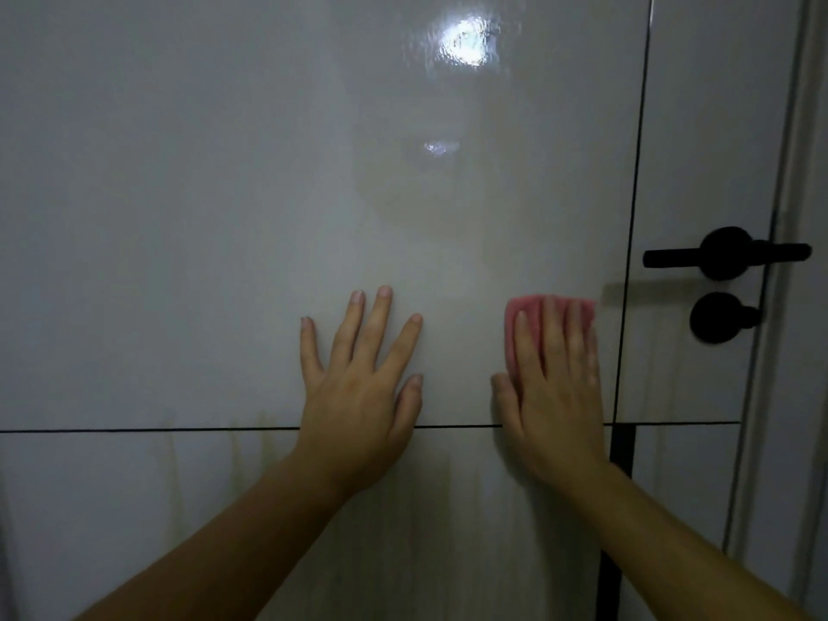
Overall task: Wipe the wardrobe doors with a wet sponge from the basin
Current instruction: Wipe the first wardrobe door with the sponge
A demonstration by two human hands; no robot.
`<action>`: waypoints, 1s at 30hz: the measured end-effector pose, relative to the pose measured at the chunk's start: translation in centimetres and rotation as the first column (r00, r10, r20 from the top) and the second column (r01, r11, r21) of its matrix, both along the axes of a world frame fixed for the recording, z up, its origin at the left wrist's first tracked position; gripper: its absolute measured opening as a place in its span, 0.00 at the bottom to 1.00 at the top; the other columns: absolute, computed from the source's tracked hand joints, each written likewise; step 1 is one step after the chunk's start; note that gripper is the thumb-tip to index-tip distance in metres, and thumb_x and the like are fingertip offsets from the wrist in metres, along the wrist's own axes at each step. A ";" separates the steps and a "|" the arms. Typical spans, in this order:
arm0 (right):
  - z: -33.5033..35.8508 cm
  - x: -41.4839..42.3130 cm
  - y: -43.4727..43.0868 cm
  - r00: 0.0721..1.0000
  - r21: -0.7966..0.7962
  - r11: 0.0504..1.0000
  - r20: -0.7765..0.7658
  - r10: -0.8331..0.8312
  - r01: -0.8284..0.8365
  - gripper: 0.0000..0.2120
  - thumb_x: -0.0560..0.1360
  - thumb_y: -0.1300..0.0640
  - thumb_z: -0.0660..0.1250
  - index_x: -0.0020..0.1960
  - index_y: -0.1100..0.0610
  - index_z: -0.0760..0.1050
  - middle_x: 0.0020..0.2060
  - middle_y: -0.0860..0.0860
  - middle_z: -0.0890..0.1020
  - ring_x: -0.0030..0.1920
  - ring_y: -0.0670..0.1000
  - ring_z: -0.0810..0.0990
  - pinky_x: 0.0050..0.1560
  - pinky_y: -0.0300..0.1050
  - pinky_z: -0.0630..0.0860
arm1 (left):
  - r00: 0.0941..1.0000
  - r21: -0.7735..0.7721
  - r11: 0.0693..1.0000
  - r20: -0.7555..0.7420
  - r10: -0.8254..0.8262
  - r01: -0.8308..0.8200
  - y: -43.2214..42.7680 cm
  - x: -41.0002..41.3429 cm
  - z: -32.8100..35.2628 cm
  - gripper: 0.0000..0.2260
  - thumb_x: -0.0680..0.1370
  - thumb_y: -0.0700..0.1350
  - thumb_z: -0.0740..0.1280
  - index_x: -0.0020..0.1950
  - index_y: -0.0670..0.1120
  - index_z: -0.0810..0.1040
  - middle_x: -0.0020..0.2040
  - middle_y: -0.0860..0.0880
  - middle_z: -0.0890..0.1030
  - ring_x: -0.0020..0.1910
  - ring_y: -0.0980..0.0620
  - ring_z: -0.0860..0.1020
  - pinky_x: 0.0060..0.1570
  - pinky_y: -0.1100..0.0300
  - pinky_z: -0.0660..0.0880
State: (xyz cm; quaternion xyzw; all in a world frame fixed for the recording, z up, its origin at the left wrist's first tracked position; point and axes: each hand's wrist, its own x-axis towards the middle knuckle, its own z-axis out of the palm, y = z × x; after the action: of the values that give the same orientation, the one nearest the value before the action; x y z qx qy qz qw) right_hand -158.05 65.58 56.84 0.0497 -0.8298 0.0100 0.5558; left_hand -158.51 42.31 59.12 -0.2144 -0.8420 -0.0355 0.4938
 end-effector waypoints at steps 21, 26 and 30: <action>-6.1 1.1 0.8 0.998 -0.249 0.967 -0.001 -0.062 0.060 0.35 0.84 0.44 0.49 0.83 0.57 0.39 0.82 0.58 0.40 0.82 0.61 0.39 0.80 0.59 0.44 | 0.987 -0.204 0.970 -0.062 -0.149 0.134 5.5 0.3 -1.2 0.28 0.80 0.54 0.55 0.79 0.45 0.67 0.82 0.40 0.57 0.82 0.40 0.54 0.77 0.32 0.52; 2.6 0.1 5.3 0.991 -0.281 0.956 -0.079 -0.111 0.084 0.36 0.83 0.44 0.50 0.82 0.62 0.43 0.82 0.63 0.47 0.81 0.63 0.40 0.81 0.62 0.41 | 0.993 -0.173 0.982 -0.078 -0.092 0.077 8.1 0.2 -1.6 0.28 0.80 0.55 0.55 0.80 0.47 0.66 0.83 0.40 0.56 0.82 0.37 0.52 0.74 0.26 0.48; 1.9 0.4 7.4 0.992 -0.139 0.987 -0.081 -0.095 0.083 0.37 0.82 0.44 0.53 0.82 0.62 0.44 0.82 0.62 0.48 0.82 0.62 0.42 0.81 0.61 0.40 | 0.993 -0.143 0.988 -0.092 -0.068 0.055 8.8 0.4 -1.9 0.29 0.79 0.55 0.57 0.78 0.45 0.68 0.82 0.38 0.58 0.81 0.35 0.54 0.72 0.23 0.49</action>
State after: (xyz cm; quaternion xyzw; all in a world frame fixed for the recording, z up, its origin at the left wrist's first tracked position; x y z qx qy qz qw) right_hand -157.61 72.96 58.78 -0.0249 -0.8036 0.0391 0.5933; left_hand -158.15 51.06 57.23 -0.2758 -0.8105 0.0188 0.5164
